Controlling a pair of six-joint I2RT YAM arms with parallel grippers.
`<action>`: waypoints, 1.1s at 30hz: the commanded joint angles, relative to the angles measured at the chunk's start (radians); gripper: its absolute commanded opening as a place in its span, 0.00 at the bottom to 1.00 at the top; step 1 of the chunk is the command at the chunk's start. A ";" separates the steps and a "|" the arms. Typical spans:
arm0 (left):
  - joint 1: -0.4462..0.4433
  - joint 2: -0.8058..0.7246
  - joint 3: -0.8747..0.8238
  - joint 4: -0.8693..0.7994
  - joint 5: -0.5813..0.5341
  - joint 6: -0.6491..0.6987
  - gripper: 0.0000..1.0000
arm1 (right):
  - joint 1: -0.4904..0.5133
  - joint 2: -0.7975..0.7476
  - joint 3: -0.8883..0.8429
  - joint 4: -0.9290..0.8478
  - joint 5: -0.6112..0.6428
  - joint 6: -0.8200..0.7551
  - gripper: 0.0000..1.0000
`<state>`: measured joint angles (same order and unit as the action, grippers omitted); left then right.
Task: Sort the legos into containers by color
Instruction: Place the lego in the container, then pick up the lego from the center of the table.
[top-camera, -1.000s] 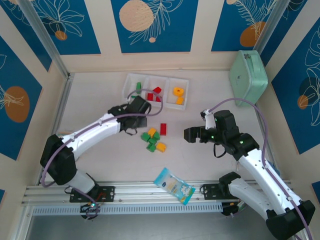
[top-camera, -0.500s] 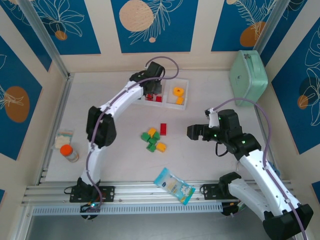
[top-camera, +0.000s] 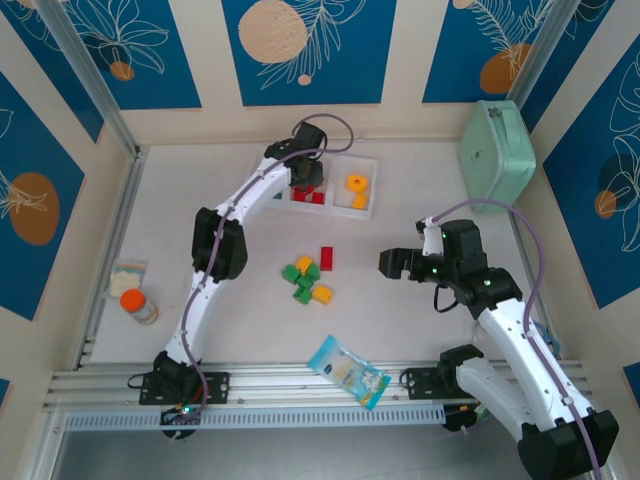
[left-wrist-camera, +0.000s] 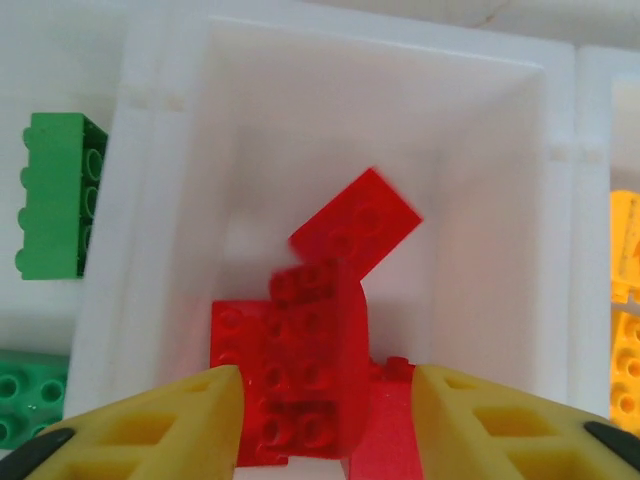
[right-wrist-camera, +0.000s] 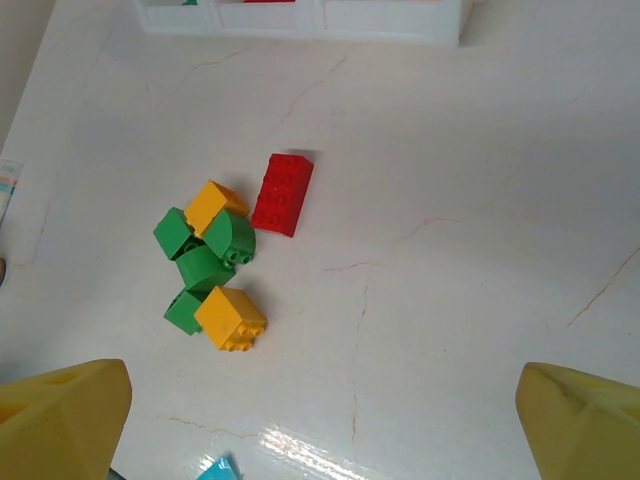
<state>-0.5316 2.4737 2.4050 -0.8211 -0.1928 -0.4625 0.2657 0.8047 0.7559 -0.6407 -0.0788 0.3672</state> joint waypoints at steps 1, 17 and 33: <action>0.004 -0.035 0.036 0.018 0.041 0.029 0.52 | -0.005 0.018 0.000 0.015 -0.042 0.007 0.99; -0.010 -0.657 -0.669 0.282 0.162 0.150 1.00 | 0.120 0.106 0.125 -0.060 0.013 0.214 0.97; -0.011 -1.354 -1.464 0.299 0.256 0.065 1.00 | 0.429 0.543 0.351 0.019 0.376 0.407 0.96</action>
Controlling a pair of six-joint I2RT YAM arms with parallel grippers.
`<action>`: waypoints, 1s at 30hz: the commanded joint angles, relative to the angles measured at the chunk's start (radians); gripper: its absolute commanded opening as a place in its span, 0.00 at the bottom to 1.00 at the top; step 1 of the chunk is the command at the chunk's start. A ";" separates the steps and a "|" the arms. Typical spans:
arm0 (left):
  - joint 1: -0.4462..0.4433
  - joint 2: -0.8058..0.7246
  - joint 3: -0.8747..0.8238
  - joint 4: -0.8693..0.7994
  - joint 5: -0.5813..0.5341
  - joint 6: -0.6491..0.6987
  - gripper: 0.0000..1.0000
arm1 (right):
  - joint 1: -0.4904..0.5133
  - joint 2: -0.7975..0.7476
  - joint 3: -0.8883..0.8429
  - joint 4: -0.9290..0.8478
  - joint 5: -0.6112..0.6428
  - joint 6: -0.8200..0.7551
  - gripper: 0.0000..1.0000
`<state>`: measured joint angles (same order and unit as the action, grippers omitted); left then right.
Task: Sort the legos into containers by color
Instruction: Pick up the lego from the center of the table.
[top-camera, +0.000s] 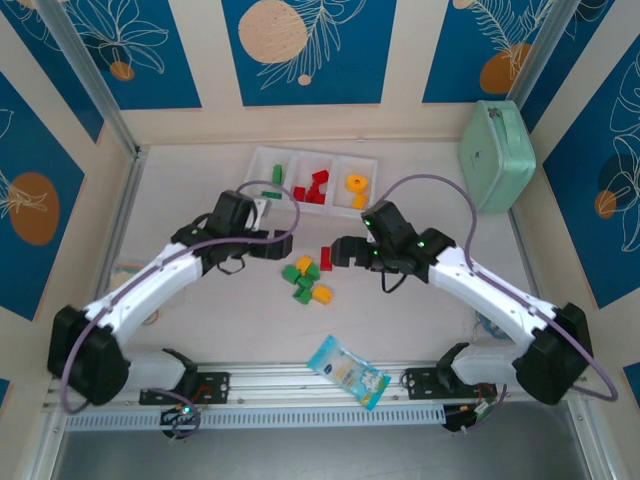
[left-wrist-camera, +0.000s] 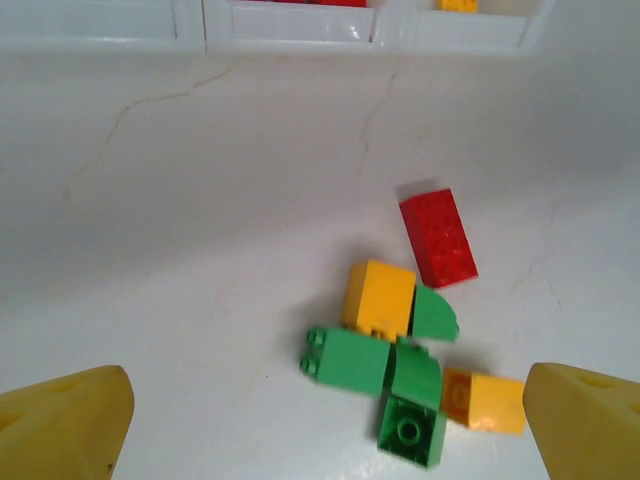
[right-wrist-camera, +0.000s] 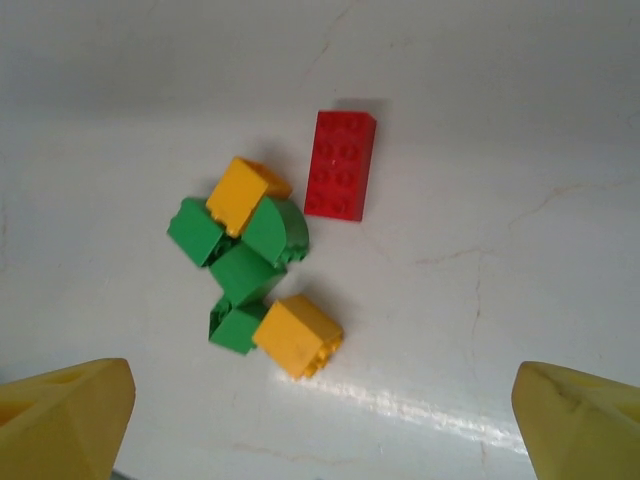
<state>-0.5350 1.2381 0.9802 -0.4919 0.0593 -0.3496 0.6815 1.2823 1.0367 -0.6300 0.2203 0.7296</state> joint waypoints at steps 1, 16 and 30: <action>-0.007 -0.172 -0.073 -0.040 -0.015 -0.069 0.99 | 0.023 0.104 0.101 0.000 0.078 0.034 0.95; -0.007 -0.504 -0.132 -0.370 -0.051 0.008 1.00 | 0.067 0.591 0.453 -0.203 0.178 -0.054 0.89; -0.006 -0.533 -0.194 -0.303 0.025 0.042 0.99 | 0.049 0.761 0.500 -0.180 0.120 -0.076 0.69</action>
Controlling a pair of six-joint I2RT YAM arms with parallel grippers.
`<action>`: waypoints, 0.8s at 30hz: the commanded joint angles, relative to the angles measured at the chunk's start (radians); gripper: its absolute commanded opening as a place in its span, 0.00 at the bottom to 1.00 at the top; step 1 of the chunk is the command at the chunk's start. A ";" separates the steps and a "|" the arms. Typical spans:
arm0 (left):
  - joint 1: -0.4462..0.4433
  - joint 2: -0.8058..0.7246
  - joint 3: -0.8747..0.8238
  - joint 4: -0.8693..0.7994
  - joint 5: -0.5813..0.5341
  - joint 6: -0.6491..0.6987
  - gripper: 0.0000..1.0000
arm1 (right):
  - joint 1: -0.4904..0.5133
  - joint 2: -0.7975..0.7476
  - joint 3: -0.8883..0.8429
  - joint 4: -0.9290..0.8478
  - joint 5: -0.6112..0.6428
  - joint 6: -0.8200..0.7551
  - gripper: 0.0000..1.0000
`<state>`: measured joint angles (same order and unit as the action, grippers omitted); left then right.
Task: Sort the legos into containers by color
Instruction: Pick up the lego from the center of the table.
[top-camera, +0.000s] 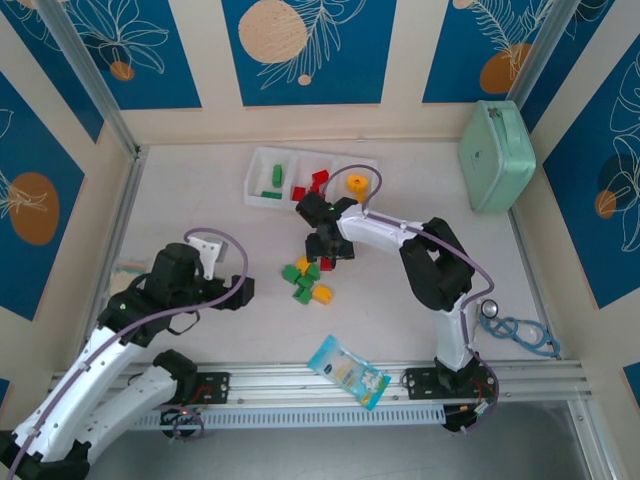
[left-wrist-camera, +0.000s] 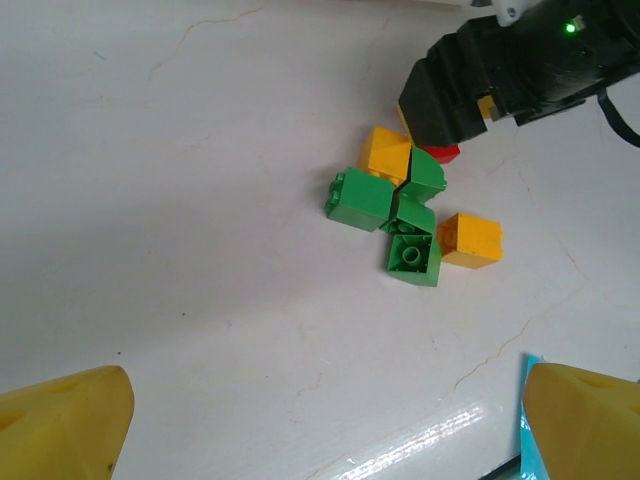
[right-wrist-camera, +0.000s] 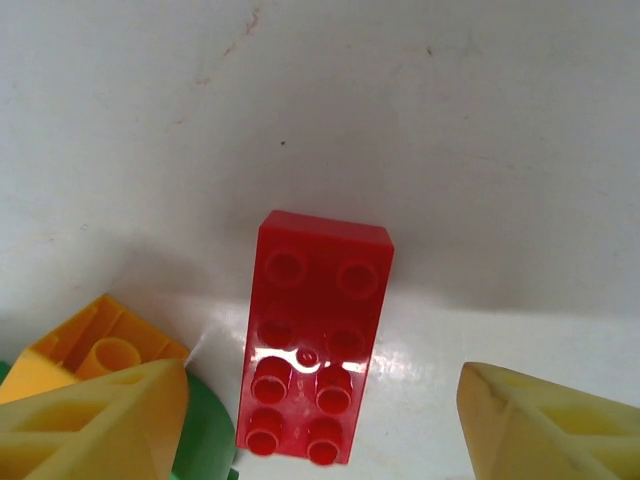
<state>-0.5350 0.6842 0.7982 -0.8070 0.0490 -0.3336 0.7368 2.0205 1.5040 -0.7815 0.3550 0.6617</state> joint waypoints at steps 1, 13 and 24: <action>-0.006 0.030 -0.011 0.014 0.041 0.028 0.99 | -0.005 0.028 0.033 -0.028 -0.014 -0.010 0.68; -0.005 0.013 -0.016 0.023 0.032 0.044 0.99 | -0.017 0.077 0.021 0.027 -0.071 -0.047 0.53; -0.006 0.021 -0.016 0.020 0.020 0.042 0.99 | -0.028 0.037 0.004 0.033 -0.095 -0.049 0.32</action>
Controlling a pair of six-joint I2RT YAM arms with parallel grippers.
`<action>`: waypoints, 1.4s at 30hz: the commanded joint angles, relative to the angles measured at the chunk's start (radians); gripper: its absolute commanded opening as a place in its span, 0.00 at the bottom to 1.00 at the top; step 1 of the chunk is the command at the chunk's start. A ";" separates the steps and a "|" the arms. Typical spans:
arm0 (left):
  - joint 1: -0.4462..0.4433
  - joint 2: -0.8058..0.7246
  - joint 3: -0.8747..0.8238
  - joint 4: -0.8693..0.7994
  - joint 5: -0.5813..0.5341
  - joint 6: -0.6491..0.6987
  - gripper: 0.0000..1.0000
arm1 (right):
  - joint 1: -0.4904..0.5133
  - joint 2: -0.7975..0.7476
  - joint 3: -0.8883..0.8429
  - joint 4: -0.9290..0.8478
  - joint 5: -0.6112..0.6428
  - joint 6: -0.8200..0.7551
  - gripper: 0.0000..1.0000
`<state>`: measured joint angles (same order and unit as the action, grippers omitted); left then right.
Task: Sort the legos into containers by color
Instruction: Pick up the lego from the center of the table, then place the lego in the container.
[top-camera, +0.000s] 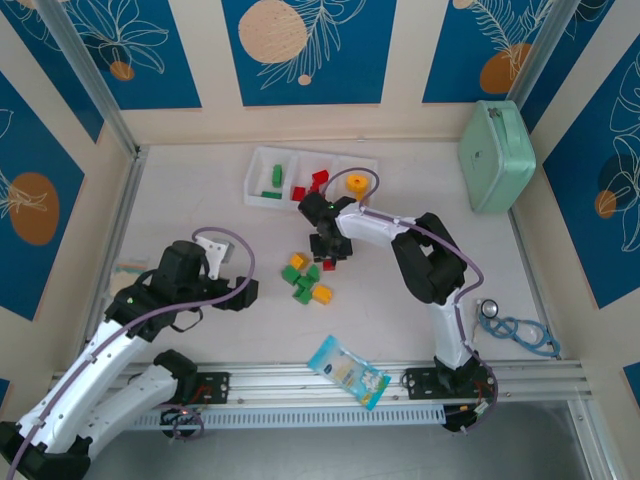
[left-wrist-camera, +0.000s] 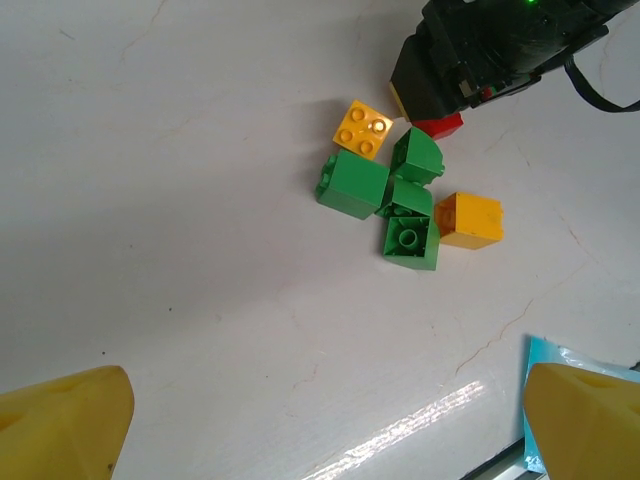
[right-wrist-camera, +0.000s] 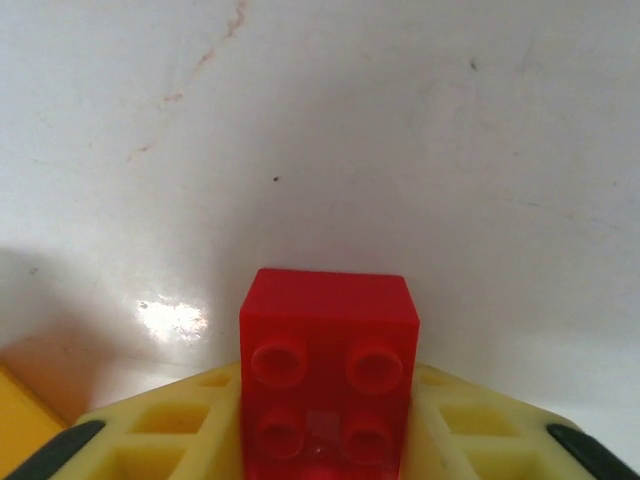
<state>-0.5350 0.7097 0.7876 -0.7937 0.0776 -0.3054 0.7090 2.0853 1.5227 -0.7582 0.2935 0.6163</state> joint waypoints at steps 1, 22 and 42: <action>-0.006 -0.006 -0.006 0.007 -0.011 0.015 0.99 | 0.002 -0.044 -0.015 0.008 -0.035 -0.006 0.31; -0.006 -0.017 -0.004 0.001 -0.047 0.015 0.99 | -0.068 -0.063 0.452 0.034 -0.045 -0.276 0.23; 0.011 0.000 -0.004 0.005 -0.058 0.014 0.99 | -0.245 0.469 1.032 -0.001 -0.227 -0.250 0.40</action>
<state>-0.5323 0.7113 0.7868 -0.7937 0.0219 -0.3050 0.4782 2.5046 2.4809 -0.7109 0.1261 0.3511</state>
